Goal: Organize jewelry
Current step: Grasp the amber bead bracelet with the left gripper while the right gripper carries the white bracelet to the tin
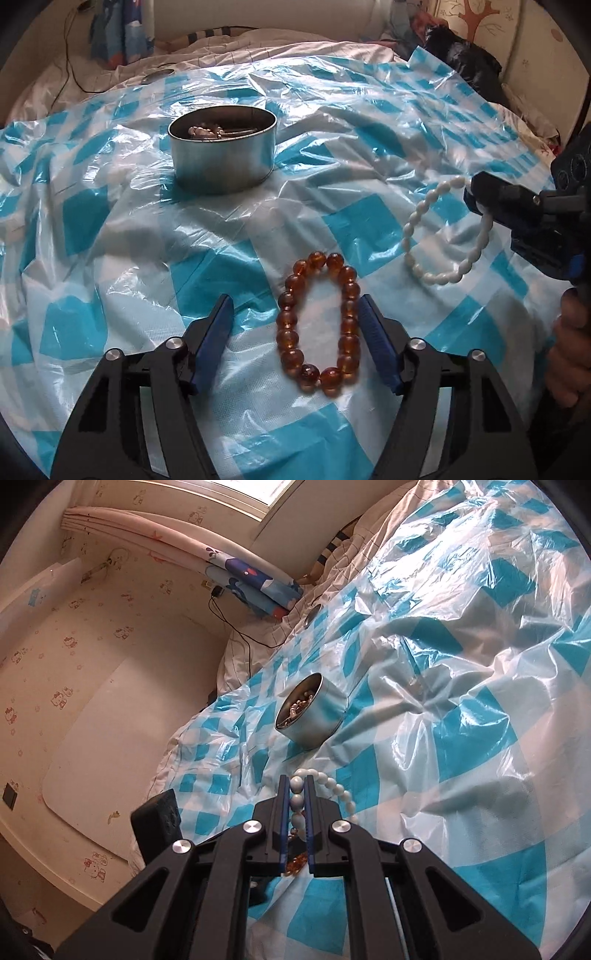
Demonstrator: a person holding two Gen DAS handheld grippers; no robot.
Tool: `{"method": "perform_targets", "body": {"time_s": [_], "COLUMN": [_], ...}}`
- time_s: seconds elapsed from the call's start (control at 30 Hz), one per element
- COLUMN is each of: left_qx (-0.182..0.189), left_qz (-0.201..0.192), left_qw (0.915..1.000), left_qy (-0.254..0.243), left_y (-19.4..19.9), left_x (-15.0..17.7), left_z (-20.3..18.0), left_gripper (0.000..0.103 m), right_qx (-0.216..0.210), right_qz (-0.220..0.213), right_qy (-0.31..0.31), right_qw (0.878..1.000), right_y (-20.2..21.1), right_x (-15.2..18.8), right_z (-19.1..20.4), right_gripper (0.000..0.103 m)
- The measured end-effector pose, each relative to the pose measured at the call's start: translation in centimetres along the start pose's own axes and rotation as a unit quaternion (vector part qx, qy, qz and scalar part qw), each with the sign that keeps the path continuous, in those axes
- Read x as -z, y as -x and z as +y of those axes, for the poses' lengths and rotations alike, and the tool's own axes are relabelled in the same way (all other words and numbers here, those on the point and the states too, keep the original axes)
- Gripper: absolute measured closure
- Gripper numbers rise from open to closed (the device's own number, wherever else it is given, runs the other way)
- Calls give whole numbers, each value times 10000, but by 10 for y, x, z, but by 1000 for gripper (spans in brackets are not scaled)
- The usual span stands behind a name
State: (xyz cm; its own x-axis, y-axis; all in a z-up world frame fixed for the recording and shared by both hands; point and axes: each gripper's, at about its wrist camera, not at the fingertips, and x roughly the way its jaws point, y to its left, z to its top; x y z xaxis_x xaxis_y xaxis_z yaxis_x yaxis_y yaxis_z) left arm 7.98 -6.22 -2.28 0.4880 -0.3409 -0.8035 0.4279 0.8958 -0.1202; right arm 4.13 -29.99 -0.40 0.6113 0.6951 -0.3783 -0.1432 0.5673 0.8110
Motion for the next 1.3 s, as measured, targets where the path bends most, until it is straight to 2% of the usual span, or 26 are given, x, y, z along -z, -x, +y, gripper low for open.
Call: {"method": "perform_targets", "body": {"time_s": [0.03,0.1,0.17,0.23,0.3,0.4,0.47,0.6,0.7,0.9,1.03,1.17,1.3], "left_qx": [59,208,398,425,590,575,465,339,271,50,-15,8,216], "left_qz": [47,14,-37,-192,-531,-1006,-1190,-1739,-1891,-1880,-1896,-1934,-1973], "left_qw": [10000,9997,9988,9982,9957,9924,9912,9837,9811,9821,9819,9810,9801], "left_qy": [21,130,291,378,470,403,335,294,302,103,-45,-125,-39], "left_y": [0,4,9,17,33,57,65,84,89,77,68,59,51], "left_x": [0,0,1,-1,-5,-12,-19,-35,-50,-69,-81,-100,-121], "left_z": [1,5,10,13,16,16,16,24,32,33,28,29,36], "left_gripper": [85,93,93,93,93,93,93,93,93,93,93,93,93], "right_qx": [-36,-123,-220,-454,-714,-1118,-1399,-1823,-1851,-1739,-1811,-1839,-1739], "right_qz": [16,38,43,7,-51,-120,-144,-250,-246,-7,79,50,51], "right_qy": [-12,-24,-43,-113,-155,-238,-371,-460,-336,-157,-198,-273,-335], "right_qw": [10000,9999,9997,9989,9973,9934,9894,9818,9818,9846,9832,9826,9842], "right_y": [-1,-2,-2,-1,1,2,1,-5,-12,-45,-66,-80,-87], "right_x": [-1,0,1,1,0,-4,-8,-28,-48,-83,-98,-111,-115], "right_z": [0,1,3,3,5,9,9,17,25,29,23,15,7], "right_gripper": [95,95,95,95,95,95,95,95,95,95,95,95,94]}}
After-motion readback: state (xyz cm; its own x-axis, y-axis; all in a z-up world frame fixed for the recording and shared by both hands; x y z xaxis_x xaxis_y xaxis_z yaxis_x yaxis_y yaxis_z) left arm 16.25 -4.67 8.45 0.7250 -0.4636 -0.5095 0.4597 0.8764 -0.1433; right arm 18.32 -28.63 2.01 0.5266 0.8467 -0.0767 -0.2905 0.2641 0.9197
